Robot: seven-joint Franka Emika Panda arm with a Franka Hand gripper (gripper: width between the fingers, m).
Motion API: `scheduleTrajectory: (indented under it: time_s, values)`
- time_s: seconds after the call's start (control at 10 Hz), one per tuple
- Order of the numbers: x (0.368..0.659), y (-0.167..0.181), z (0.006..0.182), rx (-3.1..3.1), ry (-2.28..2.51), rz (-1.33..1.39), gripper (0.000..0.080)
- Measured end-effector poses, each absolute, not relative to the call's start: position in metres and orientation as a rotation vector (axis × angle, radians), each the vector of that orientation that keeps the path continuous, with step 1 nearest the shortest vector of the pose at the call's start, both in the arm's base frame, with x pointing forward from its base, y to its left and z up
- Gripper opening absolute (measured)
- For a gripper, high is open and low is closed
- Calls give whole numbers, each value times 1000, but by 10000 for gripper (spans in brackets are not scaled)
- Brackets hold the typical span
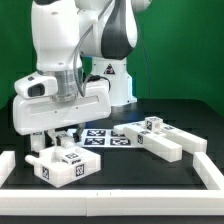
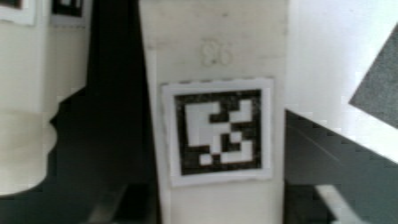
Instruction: Assemble chair
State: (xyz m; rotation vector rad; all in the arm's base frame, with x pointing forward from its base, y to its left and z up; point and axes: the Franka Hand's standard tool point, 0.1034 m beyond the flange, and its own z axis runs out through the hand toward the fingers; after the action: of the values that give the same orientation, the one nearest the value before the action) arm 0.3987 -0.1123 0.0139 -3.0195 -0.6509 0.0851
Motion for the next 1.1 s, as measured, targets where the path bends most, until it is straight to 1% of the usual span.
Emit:
scheduleTrajectory:
  time_s: [0.1,0.2,0.3,0.4,0.5,0.7,0.8,0.9,1.1]
  values:
    - [399,-111,15,-3020,-640,87,461]
    - [404,-101,23,-3021,-607,90,461]
    - [408,-91,33,-3021,-607,80,604]
    - [409,-80,41,-3022,-591,78,635]
    - [413,-62,54,-3032,-558,60,647]
    - [406,-17,70,-3048,-492,34,649]
    - [396,7,69,-3058,-428,49,649]
    - [395,10,66,-3058,-442,43,649]
    - [395,8,66,-3059,-436,43,649]
